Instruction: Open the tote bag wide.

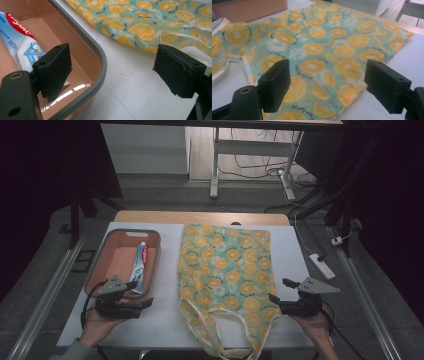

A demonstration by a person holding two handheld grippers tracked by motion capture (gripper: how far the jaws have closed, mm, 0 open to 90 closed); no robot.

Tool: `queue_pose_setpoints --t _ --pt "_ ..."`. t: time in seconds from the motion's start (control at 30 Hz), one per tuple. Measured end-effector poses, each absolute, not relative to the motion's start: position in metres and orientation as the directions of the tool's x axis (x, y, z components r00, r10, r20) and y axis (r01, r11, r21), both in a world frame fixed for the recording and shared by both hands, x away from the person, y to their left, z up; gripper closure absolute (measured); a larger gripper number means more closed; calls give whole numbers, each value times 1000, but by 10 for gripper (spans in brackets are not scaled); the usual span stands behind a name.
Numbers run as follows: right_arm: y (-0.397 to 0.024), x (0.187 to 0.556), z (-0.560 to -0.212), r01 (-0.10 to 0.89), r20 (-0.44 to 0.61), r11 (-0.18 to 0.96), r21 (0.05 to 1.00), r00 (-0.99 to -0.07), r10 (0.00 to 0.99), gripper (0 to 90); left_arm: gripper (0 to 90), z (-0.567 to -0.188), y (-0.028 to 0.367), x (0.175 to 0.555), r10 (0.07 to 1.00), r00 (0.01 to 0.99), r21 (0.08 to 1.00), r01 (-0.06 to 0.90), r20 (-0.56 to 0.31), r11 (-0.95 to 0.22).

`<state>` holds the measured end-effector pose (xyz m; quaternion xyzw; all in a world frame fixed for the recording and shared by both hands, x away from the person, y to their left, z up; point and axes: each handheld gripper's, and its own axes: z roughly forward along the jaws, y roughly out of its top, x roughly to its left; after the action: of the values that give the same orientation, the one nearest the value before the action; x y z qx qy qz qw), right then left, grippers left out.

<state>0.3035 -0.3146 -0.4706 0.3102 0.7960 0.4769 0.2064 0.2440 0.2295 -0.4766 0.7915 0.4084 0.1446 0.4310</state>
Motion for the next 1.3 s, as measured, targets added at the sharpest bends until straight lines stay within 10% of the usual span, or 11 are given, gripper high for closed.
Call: queue_pose_setpoints --t 1.3 --pt "-301 294 -461 272 -50 368 889 -742 669 235 183 -436 176 270 667 741 816 429 -73 -388"
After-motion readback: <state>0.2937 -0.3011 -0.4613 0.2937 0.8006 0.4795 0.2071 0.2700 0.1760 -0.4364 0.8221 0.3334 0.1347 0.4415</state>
